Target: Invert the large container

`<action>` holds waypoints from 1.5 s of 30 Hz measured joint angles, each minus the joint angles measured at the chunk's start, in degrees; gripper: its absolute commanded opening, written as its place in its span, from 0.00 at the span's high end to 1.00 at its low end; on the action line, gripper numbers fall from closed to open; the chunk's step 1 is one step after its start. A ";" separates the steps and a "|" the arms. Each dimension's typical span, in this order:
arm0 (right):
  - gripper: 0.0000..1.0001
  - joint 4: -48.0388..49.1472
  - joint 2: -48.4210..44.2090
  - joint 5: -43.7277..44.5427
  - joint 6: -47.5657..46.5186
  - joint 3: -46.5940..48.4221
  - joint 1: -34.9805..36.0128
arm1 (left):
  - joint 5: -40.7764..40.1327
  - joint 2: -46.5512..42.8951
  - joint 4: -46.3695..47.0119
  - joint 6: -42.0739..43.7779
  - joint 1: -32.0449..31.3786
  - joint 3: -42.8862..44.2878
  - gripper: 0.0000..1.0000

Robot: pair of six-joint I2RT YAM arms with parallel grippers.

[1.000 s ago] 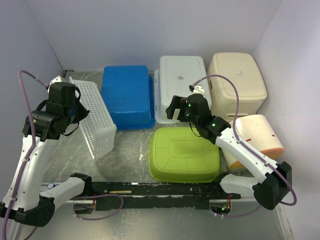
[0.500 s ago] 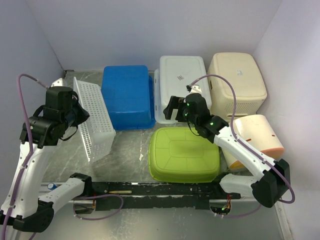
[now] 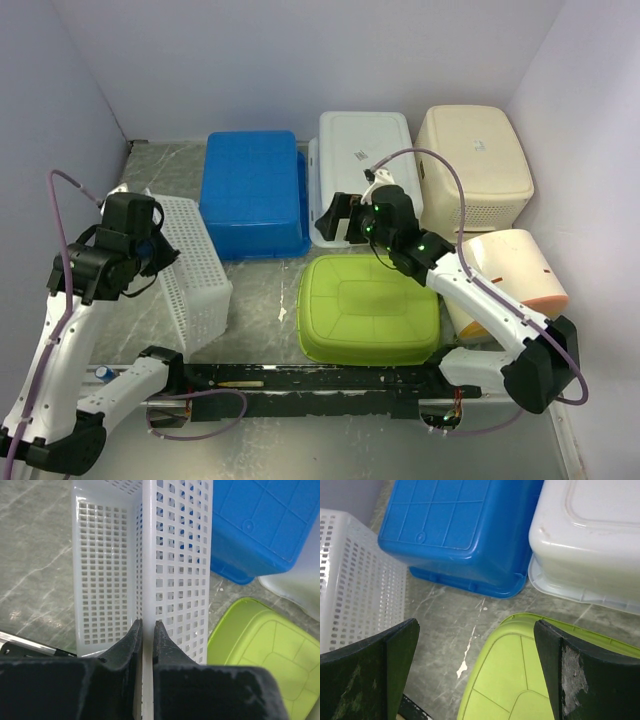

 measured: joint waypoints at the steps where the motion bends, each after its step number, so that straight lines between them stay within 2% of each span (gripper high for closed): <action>1: 0.00 0.26 0.13 -0.81 -0.17 0.00 -0.02 | -0.59 0.72 -1.22 -0.11 0.00 0.85 0.93; 5: 0.00 3.69 1.36 -8.94 -0.63 -0.04 -0.66 | -2.32 3.28 -2.84 -0.02 0.00 4.57 0.93; 8: 0.02 14.23 2.95 -21.90 1.66 -2.25 -1.27 | -2.03 2.01 -1.86 1.11 0.02 3.80 0.93; 10: 0.03 25.38 5.57 -31.12 6.12 -4.57 -1.22 | -1.14 0.79 -1.16 1.68 0.02 2.27 0.93; 13: 0.03 36.22 10.27 -38.47 11.54 -6.01 -0.07 | 0.50 0.02 -1.05 2.19 0.00 0.70 0.93; 17: 0.03 38.99 13.44 -37.09 11.61 -4.79 6.45 | 0.52 0.15 -1.07 2.34 0.00 0.74 0.93; 21: 0.09 44.52 17.05 -36.33 12.39 -2.47 11.74 | -1.86 4.22 -4.79 2.40 0.00 6.88 0.93; 23: 0.13 48.48 19.43 -36.41 13.51 -2.32 12.28 | -4.15 7.19 -6.36 2.38 0.02 11.21 0.93; 29: 0.12 55.23 27.34 -37.29 17.55 -1.53 12.09 | -8.31 9.09 -5.68 3.96 0.13 14.36 0.94; 37: 0.09 63.17 21.33 -36.70 18.29 -7.45 10.60 | -5.14 14.95 -4.13 7.45 1.25 27.98 0.93; 41: 0.13 65.61 21.64 -37.99 20.02 -6.60 9.46 | -3.91 11.19 -2.67 7.54 1.25 24.39 0.93; 43: 0.19 67.25 22.49 -38.34 21.18 -6.60 9.31 | -2.99 8.02 -2.05 7.52 1.27 18.97 0.93; 45: 0.28 68.13 23.26 -38.34 22.14 -6.62 9.31 | -1.95 5.09 -1.90 7.32 1.27 12.70 0.93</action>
